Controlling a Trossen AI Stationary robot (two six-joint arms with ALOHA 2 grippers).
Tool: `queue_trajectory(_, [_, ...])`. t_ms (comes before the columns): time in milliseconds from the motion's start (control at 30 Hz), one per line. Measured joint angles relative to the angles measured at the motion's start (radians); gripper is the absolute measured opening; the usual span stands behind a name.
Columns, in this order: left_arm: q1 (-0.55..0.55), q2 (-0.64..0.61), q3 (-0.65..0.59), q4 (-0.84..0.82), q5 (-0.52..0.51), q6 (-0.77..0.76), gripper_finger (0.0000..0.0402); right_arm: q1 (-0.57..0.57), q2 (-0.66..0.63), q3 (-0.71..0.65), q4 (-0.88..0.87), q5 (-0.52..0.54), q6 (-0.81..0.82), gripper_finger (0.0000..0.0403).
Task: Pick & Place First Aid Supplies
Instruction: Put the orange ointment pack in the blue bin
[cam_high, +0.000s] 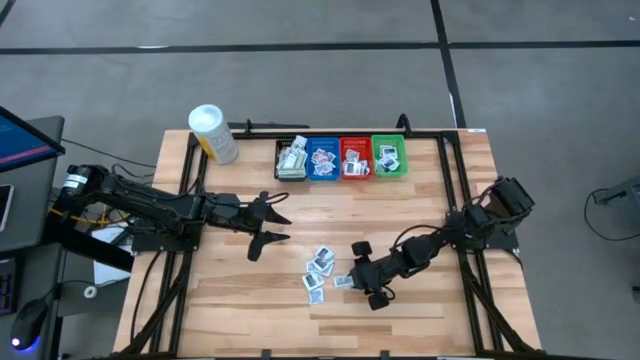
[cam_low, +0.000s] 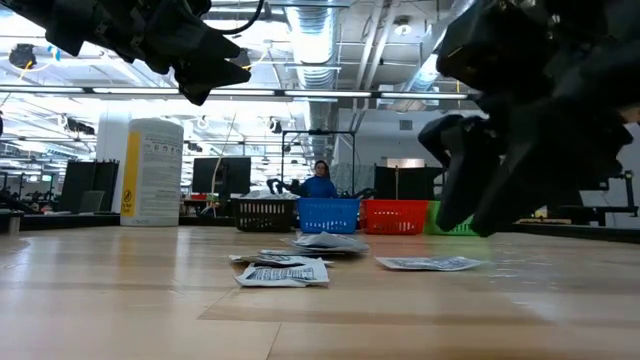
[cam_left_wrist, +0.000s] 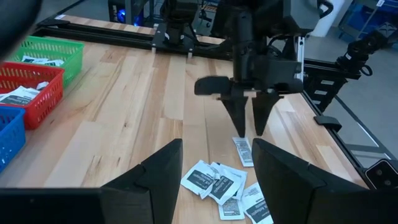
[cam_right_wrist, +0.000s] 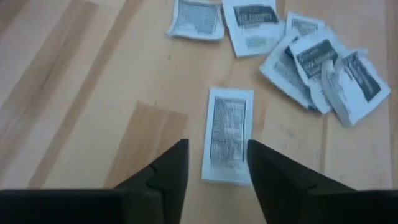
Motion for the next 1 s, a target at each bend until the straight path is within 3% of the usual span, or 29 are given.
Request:
queue_trajectory(200, [0.0,0.0,0.0,0.005,0.0,0.0,0.0195,-0.014,0.065,0.004,0.025,0.001,0.008,0.0192])
queue_trajectory(400, [0.0,0.0,0.0,0.012,0.0,0.0,0.0195,-0.03,0.1,0.004,0.027,-0.022,0.045,0.0192])
queue_trajectory(533, [0.0,0.0,0.0,0.013,0.0,0.0,0.0195,-0.036,0.102,0.005,0.018,-0.023,0.06,0.016])
queue_trajectory(867, [0.0,0.0,0.0,0.014,0.0,0.0,0.0195,-0.037,0.104,0.003,0.013,-0.042,0.066,0.0022])
queue_trajectory(1000, [0.0,0.0,0.0,0.014,0.0,0.0,0.0195,-0.037,0.105,0.003,0.016,-0.05,0.096,0.0007])
